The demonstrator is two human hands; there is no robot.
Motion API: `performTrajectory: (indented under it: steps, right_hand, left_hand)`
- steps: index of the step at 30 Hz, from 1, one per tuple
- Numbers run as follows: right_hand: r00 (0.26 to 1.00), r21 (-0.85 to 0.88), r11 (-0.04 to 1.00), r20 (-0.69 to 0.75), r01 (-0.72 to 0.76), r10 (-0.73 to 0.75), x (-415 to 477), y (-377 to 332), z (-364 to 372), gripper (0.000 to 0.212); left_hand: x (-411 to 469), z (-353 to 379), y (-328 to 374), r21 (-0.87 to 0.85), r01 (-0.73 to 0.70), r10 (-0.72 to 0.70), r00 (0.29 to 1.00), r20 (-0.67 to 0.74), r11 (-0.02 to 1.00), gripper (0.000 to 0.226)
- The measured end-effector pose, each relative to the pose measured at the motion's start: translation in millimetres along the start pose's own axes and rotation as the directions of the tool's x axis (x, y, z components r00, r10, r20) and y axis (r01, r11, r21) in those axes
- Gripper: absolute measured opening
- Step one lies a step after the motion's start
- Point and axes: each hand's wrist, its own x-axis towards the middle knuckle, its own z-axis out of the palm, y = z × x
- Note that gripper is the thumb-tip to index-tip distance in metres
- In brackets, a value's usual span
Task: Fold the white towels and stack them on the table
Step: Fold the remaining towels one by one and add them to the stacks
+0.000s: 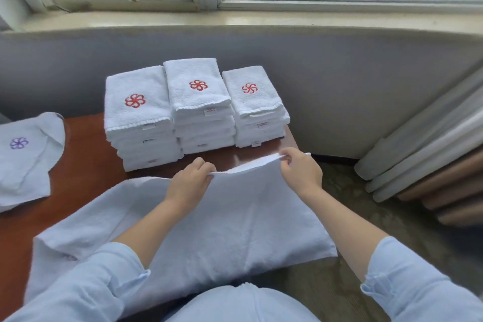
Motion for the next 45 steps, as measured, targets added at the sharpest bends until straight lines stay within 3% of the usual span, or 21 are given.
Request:
performTrajectory:
  steps: [6, 10, 15, 19, 21, 24, 32, 36, 39, 42, 45]
  right_hand:
    - [0.998, -0.143, 0.989, 0.042, -0.045, 0.051, -35.6, 22.6, 14.0, 0.037]
    - [0.981, -0.229, 0.972, 0.170, -0.052, 0.093, -53.3, 35.3, 21.6, 0.035]
    - [0.908, -0.316, 0.944, 0.363, -0.091, 0.209, -60.7, 39.3, 24.6, 0.031]
    - [0.944, -0.181, 0.982, 0.331, 0.046, 0.017, -63.5, 30.8, 33.2, 0.041]
    - [0.904, -0.168, 0.978, 0.425, 0.120, -0.038, -68.4, 27.3, 46.0, 0.049]
    - [0.830, -0.182, 0.974, 0.557, 0.136, -0.011, -72.6, 26.7, 63.5, 0.055]
    - [0.791, -0.220, 0.963, 0.612, 0.157, 0.011, -28.1, 37.1, 57.8, 0.066]
    - [0.844, -0.257, 0.953, 0.536, 0.159, 0.003, -21.0, 30.4, 58.8, 0.058]
    - [0.904, -0.202, 0.950, 0.403, 0.240, -0.142, -27.4, 9.5, 70.9, 0.052]
    - [0.849, -0.033, 0.935, 0.432, 0.353, -0.305, -36.0, -27.1, 89.0, 0.051]
    - [0.771, 0.084, 0.891, 0.470, 0.446, -0.430, -46.5, -72.4, 109.0, 0.048]
  left_hand:
    - [-25.1, 30.3, -1.9, 0.019, -0.095, 0.091, 0.982, 0.164, 0.995, 0.018]
    - [-32.5, 50.6, -2.4, 0.036, -0.109, 0.094, 0.952, 0.290, 0.993, 0.016]
    - [-34.1, 61.6, 0.5, 0.086, -0.059, 0.014, 0.892, 0.451, 0.995, 0.026]
    - [-34.4, 68.3, 2.7, 0.163, -0.087, 0.011, 0.907, 0.421, 0.983, 0.054]
    - [-34.2, 73.1, 4.5, 0.190, -0.080, -0.011, 0.901, 0.434, 0.979, 0.060]
    - [-30.2, 77.8, 5.8, 0.194, -0.064, -0.028, 0.899, 0.437, 0.979, 0.064]
    - [-5.6, 80.1, 7.0, 0.121, -0.054, -0.013, 0.872, 0.490, 0.991, 0.074]
    - [-4.5, 70.7, 1.3, 0.031, -0.045, 0.023, 0.854, 0.519, 0.998, 0.073]
    - [-20.8, 58.7, -10.3, -0.032, -0.018, 0.029, 0.907, 0.420, 0.999, 0.063]
    - [-46.9, 40.1, -31.8, -0.076, 0.064, -0.042, 0.964, 0.263, 0.995, 0.049]
    - [-79.1, 18.3, -61.3, -0.078, 0.183, -0.169, 0.973, 0.159, 0.980, 0.036]
